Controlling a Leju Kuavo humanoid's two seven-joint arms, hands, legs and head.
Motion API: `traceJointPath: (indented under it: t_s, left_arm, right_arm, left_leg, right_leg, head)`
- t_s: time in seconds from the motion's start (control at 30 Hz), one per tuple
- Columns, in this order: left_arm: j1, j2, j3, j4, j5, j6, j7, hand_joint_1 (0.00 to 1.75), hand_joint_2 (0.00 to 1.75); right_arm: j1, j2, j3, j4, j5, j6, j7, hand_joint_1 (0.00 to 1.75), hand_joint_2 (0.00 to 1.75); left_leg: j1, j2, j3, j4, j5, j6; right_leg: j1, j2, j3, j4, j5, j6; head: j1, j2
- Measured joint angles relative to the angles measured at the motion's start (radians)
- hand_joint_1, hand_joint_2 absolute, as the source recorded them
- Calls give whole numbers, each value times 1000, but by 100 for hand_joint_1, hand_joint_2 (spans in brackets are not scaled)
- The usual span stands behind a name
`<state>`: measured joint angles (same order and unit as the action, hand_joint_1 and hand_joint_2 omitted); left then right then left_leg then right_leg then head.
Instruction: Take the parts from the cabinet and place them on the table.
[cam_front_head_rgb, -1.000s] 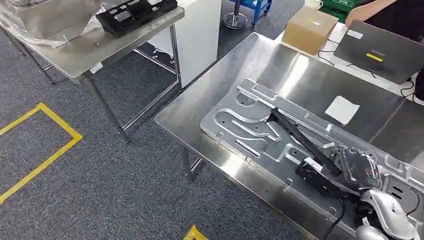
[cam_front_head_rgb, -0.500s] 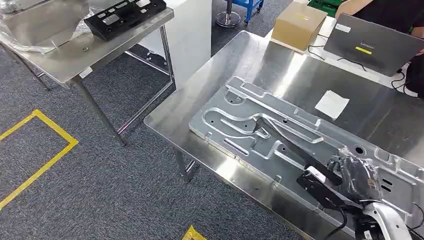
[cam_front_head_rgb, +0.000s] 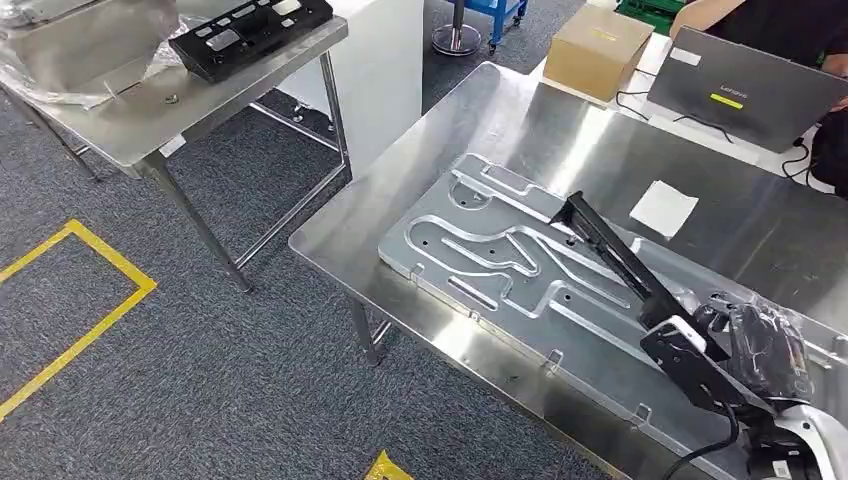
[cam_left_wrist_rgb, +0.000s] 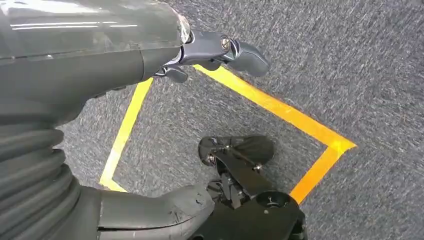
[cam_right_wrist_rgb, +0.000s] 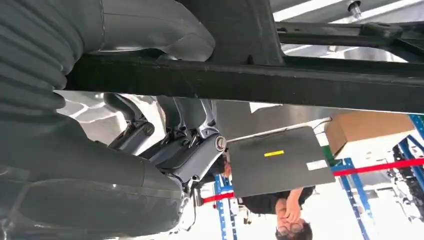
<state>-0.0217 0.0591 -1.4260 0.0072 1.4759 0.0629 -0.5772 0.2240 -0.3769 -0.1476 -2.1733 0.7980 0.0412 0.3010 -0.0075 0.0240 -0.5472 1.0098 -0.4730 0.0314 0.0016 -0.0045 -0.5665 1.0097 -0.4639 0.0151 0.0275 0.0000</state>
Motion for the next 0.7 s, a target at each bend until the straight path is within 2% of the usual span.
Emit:
traceJointPath:
  t_s: [0.13,0.23,0.3,0.43,0.53,0.63,0.7]
  left_arm:
    - [0,0,0,0,0,0,0,0,175]
    - [2,0,0,0,-1,0,0,0,175]
    - [3,0,0,0,-7,1,-3,0,175]
    - [0,0,-1,0,-13,-1,-10,0,175]
    - [-1,2,-5,0,-18,-7,-11,0,175]
    - [-8,9,-9,0,-21,-21,-5,0,175]
    - [-15,14,-13,0,-25,-27,2,0,175]
  right_arm:
    - [3,0,-3,0,-6,-5,-5,175,175]
    - [-4,-1,-32,0,-96,-26,-24,175,175]
    - [-45,-11,-76,2,-176,-23,-28,175,175]
    - [-165,-59,-126,25,-197,3,-20,175,175]
    - [-265,-90,-124,56,-144,34,5,175,175]
    - [-383,-140,-72,128,34,129,72,175,175]
    - [-451,-160,-21,194,110,163,91,175,175]
  left_leg:
    - [0,0,0,0,0,0]
    - [-1,0,-1,0,0,0]
    - [-1,1,-1,0,0,0]
    - [-2,3,-1,1,1,0]
    - [-2,3,-1,1,2,0]
    - [-2,3,-2,1,3,1]
    - [-2,3,-2,1,4,0]
  right_leg:
    - [0,0,0,0,0,0]
    - [-1,0,0,0,0,0]
    - [-1,1,-1,0,1,0]
    - [-2,3,-1,0,3,1]
    - [-2,3,-1,0,4,1]
    - [-2,3,-1,1,5,1]
    - [-2,2,-1,1,6,0]
  head:
    - [0,0]
    - [0,0]
    - [0,0]
    - [0,0]
    - [0,0]
    - [0,0]
    - [0,0]
